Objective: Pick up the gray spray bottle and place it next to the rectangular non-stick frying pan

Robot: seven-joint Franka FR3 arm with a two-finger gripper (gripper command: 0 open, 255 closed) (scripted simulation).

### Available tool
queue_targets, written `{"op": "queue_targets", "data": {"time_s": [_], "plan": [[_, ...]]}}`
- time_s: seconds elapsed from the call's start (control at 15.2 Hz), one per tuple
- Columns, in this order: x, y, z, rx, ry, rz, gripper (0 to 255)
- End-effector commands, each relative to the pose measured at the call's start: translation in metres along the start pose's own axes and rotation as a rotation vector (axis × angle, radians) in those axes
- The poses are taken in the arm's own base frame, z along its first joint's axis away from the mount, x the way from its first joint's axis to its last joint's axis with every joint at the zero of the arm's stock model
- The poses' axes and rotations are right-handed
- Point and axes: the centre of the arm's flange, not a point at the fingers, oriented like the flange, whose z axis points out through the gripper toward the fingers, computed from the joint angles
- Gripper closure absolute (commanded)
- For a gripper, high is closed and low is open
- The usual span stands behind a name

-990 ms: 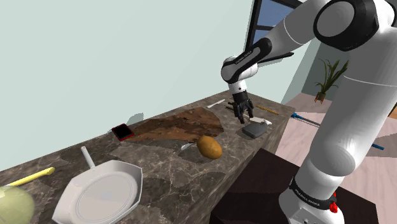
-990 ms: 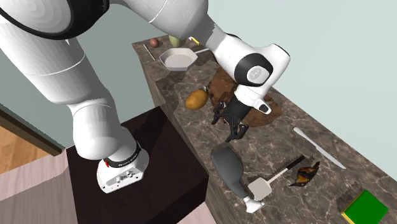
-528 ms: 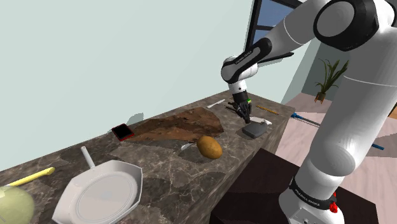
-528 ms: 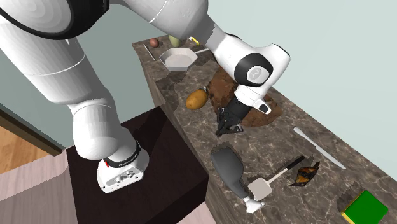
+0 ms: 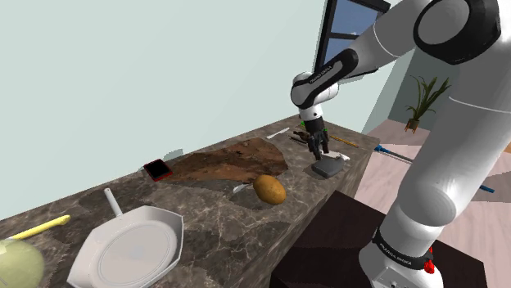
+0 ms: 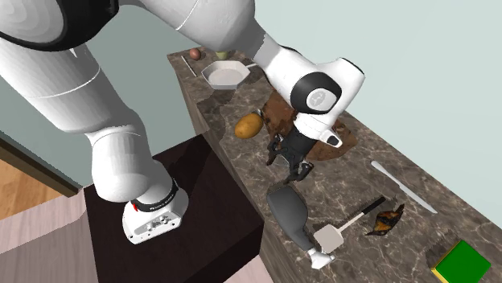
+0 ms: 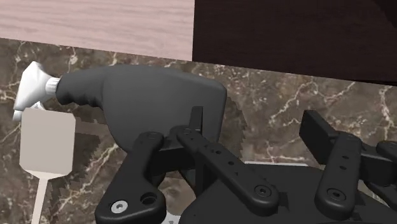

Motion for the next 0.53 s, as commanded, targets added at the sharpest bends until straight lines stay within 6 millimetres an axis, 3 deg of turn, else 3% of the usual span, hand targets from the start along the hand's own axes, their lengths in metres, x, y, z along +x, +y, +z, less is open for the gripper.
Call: {"op": "queue_targets", "data": {"time_s": [0.0, 0.26, 0.46], "plan": [[-0.022, 0.009, 0.01, -0.034, 0.056, -0.157, 0], [-0.061, 0.048, 0.036, -0.105, 0.179, -0.483, 0], [-0.079, 0.086, 0.056, -0.158, 0.271, -0.727, 0]]}}
